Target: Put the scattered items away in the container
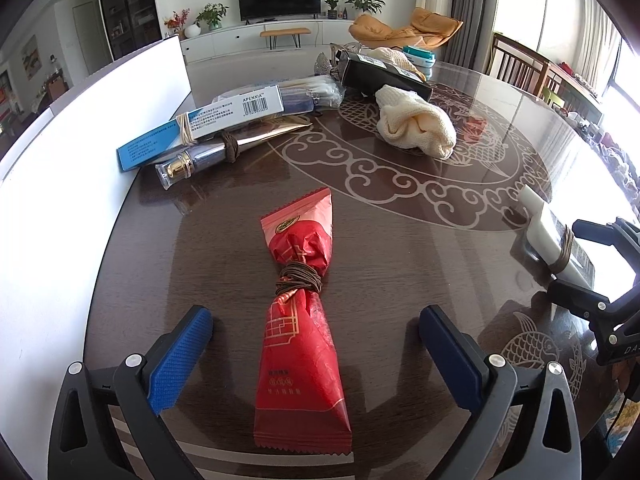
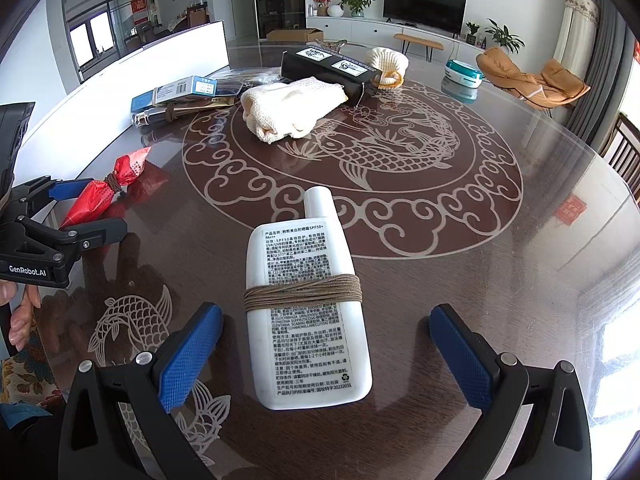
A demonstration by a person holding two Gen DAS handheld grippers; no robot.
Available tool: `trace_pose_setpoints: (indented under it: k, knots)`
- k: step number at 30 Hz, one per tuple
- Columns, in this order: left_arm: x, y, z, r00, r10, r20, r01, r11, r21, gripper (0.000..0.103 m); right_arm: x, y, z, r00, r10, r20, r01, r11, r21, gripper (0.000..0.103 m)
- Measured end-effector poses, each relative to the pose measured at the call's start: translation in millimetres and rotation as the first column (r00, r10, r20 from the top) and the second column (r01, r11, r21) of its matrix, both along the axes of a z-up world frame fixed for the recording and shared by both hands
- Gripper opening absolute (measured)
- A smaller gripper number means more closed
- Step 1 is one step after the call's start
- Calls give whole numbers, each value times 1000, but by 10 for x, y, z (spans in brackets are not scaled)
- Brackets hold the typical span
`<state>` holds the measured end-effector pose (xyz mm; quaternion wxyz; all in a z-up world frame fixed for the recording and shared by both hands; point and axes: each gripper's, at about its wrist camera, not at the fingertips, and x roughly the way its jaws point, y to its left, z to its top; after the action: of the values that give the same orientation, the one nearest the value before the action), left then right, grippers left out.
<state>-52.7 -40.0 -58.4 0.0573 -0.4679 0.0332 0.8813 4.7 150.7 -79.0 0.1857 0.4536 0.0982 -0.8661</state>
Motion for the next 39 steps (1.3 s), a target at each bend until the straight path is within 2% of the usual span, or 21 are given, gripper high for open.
trace_pose_setpoints:
  k: [3, 6, 9, 13, 15, 16, 18, 21, 23, 24, 26, 28, 30, 35, 37, 39]
  knots:
    - [-21, 2, 6, 1000, -9, 15, 9, 1000, -3, 103, -32, -9, -2, 999, 28, 20, -28, 1000, 3, 103]
    - [-91, 15, 20, 996, -42, 74, 42, 999, -9, 103, -145, 17, 15, 990, 99, 102, -98, 995, -16, 103]
    - [-121, 60, 25, 991, -86, 106, 88, 996, -13, 103, -283, 52, 63, 975, 124, 185, -115, 992, -61, 103]
    - [-110, 121, 24, 989, -105, 103, 108, 994, -20, 103, -273, -132, 86, 963, 182, 198, -194, 980, 39, 103]
    - [-94, 137, 29, 990, -104, 94, 107, 994, -30, 103, -216, -228, 58, 957, 207, 204, -227, 971, 79, 99]
    - [-85, 139, 32, 990, -104, 91, 107, 994, -32, 103, -192, -264, 32, 953, 214, 215, -239, 966, 98, 90]
    - [-70, 137, 37, 991, -105, 88, 108, 994, -24, 101, -161, -270, 56, 957, 211, 199, -232, 969, 87, 84]
    - [-45, 147, 66, 990, -114, 79, 115, 993, -14, 84, -146, -264, 115, 960, 197, 197, -216, 973, 81, 56]
    - [-35, 166, 106, 990, -122, 74, 123, 992, -15, 62, -136, -271, 119, 959, 189, 211, -210, 974, 80, 54]
    - [-29, 177, 123, 990, -125, 72, 126, 992, -21, 57, -114, -275, 118, 960, 187, 207, -210, 973, 94, 54]
    - [-9, 198, 148, 990, -128, 62, 131, 990, -50, 38, -79, -273, 128, 964, 182, 196, -205, 973, 104, 54]
    - [17, 199, 178, 990, -131, 48, 134, 990, -54, 27, -45, -246, 173, 969, 168, 181, -187, 978, 92, 54]
    - [48, 179, 235, 992, -126, 27, 127, 991, -45, 22, -18, -218, 247, 975, 156, 161, -169, 983, 75, 54]
    - [118, 129, 453, 992, -116, -42, 115, 993, -26, 19, 19, -192, 448, 982, 143, 124, -150, 988, 45, 54]
    - [152, 94, 537, 991, -116, -60, 115, 993, -15, 8, 25, -197, 506, 984, 138, 111, -144, 989, 44, 54]
    - [197, 39, 599, 991, -110, -76, 110, 994, 1, 8, 32, -189, 555, 986, 129, 102, -133, 991, 34, 54]
